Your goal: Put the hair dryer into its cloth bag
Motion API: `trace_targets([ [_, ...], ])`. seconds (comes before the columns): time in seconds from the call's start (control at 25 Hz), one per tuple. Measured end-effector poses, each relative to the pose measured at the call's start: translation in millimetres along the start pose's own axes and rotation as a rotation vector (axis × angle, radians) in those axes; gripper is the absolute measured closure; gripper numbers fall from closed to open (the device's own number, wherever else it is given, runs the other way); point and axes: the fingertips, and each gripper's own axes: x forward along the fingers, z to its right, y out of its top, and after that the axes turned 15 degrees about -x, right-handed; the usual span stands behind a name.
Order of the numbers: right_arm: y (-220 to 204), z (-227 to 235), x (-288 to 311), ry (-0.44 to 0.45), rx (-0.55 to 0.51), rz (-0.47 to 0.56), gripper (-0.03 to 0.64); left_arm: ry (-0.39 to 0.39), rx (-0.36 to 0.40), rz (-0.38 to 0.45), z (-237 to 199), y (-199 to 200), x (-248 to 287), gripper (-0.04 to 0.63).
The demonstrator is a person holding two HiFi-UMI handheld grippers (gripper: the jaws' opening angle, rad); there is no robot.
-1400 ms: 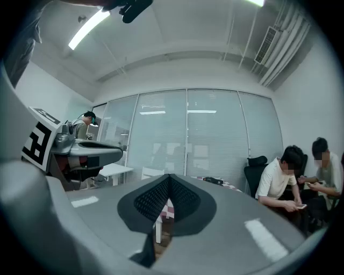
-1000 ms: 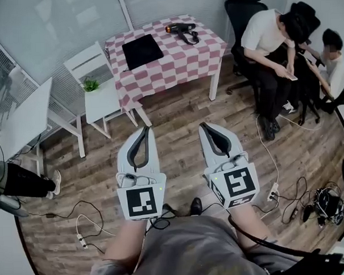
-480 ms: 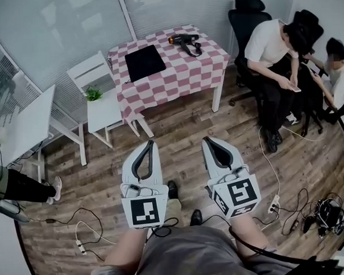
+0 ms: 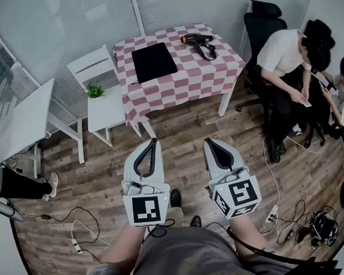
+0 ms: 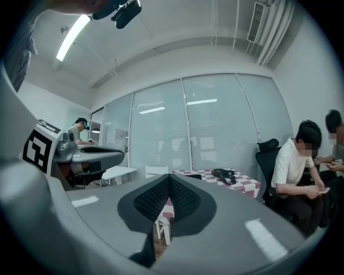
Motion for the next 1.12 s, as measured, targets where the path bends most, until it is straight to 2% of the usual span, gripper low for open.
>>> trace_targets([
  [0.28, 17, 0, 90, 0.026, -0.03, -0.01, 0.595, 0.013, -0.017, -0.003, -76, -10, 51, 0.594],
  [0.44, 23, 8, 132, 0.014, -0.047, -0.018, 0.595, 0.004, 0.009, -0.001, -109, -12, 80, 0.594],
  [0.6, 30, 14, 167, -0.001, -0.062, -0.018, 0.595, 0.001, -0.007, -0.01, -138, -21, 107, 0.594],
  [0.8, 27, 19, 190, -0.007, -0.073, -0.035, 0.595, -0.006, -0.041, -0.038, -157, -40, 132, 0.594],
  [1.12, 16, 49, 209, -0.043, -0.058, -0.056, 0.595, -0.033, -0.025, -0.068, -159, -54, 171, 0.594],
])
